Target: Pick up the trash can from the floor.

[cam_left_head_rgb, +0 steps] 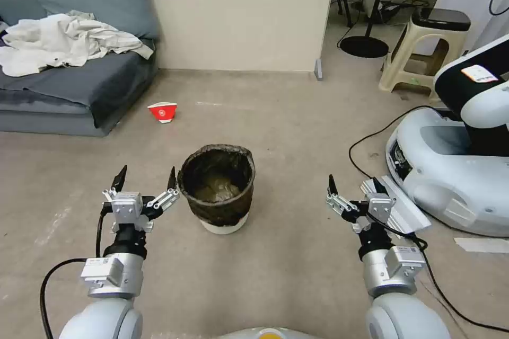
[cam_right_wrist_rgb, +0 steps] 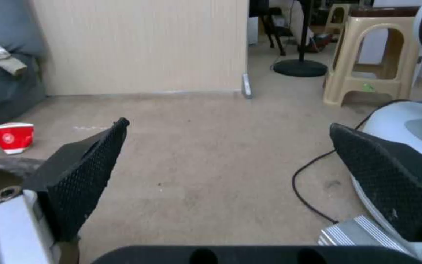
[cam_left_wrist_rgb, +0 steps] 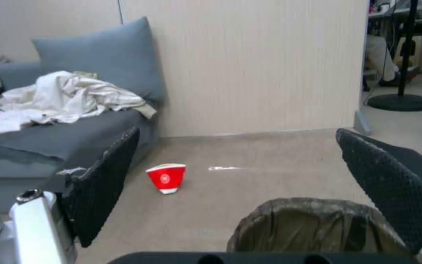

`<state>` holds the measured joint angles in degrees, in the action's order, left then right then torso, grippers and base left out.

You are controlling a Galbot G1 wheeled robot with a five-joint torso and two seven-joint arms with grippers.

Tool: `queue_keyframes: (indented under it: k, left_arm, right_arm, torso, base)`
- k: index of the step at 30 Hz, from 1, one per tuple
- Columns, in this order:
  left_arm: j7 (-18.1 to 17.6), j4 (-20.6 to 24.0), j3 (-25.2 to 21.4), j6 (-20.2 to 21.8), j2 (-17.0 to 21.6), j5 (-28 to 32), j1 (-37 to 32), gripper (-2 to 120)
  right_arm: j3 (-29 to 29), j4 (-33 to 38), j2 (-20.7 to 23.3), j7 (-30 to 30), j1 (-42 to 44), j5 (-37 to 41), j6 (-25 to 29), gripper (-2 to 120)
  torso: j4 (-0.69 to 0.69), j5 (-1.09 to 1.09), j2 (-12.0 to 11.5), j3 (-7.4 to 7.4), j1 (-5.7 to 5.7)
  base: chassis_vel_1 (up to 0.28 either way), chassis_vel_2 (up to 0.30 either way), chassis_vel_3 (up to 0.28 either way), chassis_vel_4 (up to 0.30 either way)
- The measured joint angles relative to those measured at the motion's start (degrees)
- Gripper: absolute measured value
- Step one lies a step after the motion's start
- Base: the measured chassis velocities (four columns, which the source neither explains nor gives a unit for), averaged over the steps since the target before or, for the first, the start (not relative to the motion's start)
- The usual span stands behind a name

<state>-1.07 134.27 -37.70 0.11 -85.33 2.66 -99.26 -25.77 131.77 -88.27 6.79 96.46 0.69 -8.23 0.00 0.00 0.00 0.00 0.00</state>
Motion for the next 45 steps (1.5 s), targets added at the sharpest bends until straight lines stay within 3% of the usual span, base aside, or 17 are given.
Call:
queue_keyframes:
  k: [12,22,31,37,39,45]
  left_arm:
    - [-0.91,-1.62,0.51,3.71,1.03,1.81,2.24,100]
    - [-4.88,-6.70,1.90,18.86,7.39,12.70,10.58,100]
    - [-7.29,-17.00,5.15,24.88,12.17,16.67,21.50,100]
    - [-10.64,-19.19,7.98,29.74,12.77,19.03,24.49,100]
    - [-13.02,-20.39,9.94,33.98,12.55,19.43,25.78,100]
    - [-15.21,-21.65,10.89,37.58,12.40,19.43,26.81,100]
  right_arm:
    - [0.43,-0.79,0.35,0.82,-0.77,0.73,0.30,100]
    - [0.44,-1.58,1.48,1.13,-1.70,1.44,0.39,100]
    - [0.71,-2.44,1.67,1.81,-2.50,1.47,0.09,100]
    - [0.30,-3.01,1.91,1.94,-2.51,1.54,0.09,100]
    - [0.21,-3.62,1.95,1.98,-2.89,1.73,0.09,100]
    - [0.87,-4.31,1.66,2.05,-3.58,1.69,0.08,100]
  torso:
    - [0.01,0.00,0.00,0.01,0.00]
    - [0.00,0.00,0.00,0.00,0.00]
    - [0.01,-0.01,0.00,0.01,0.00]
    - [0.00,0.00,0.00,0.01,0.00]
    - [0.00,0.00,0.00,0.01,0.00]
    - [0.01,0.00,0.00,0.00,0.00]
  base:
    - [-0.115,0.121,0.118,-0.124]
    - [-0.034,0.023,0.026,-0.027]
    - [0.000,0.000,0.000,0.000]
    - [0.000,0.000,0.000,0.000]
    - [0.000,0.000,0.000,0.000]
    - [0.000,0.000,0.000,0.000]
